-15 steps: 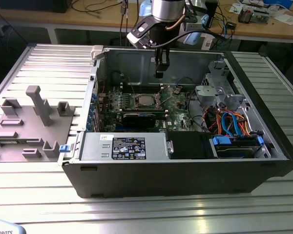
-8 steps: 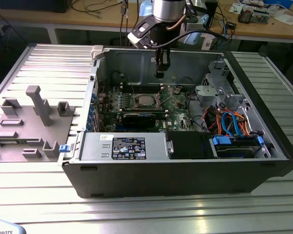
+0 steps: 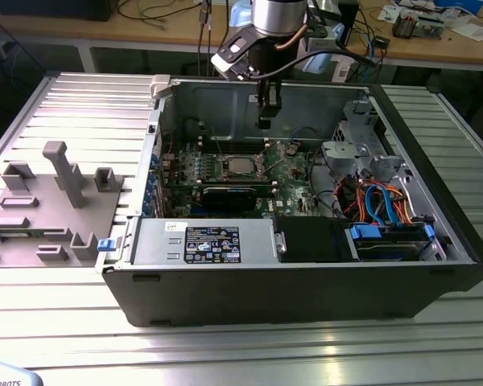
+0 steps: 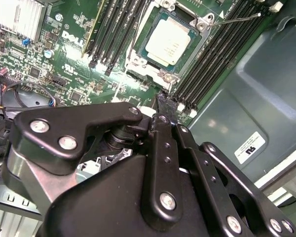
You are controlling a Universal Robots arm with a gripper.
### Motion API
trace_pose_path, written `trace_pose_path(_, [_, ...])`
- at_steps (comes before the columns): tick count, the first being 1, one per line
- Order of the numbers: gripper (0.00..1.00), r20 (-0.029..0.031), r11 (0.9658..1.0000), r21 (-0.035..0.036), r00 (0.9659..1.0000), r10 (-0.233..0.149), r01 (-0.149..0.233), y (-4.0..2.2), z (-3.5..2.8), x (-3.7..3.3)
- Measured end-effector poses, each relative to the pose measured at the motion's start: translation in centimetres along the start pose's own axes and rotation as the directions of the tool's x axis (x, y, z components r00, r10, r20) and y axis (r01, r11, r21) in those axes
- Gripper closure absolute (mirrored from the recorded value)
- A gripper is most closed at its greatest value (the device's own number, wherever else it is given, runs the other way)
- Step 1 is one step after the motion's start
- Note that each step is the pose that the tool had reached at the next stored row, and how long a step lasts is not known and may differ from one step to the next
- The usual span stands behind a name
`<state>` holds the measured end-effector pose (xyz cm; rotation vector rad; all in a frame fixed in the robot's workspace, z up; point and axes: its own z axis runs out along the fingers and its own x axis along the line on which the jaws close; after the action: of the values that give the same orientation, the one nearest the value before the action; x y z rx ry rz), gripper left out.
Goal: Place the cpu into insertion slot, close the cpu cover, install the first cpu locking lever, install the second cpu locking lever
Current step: 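Close the cpu cover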
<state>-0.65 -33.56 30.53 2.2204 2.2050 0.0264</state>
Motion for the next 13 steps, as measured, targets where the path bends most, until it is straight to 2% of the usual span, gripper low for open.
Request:
trace_pose_path(7, [0.89,0.0000,1.0000,0.0000,1.0000,0.000,0.000,0.10,0.01,0.00])
trace_pose_path(13, [0.89,0.0001,1.0000,0.0016,1.0000,0.000,0.000,0.53,0.08,0.00])
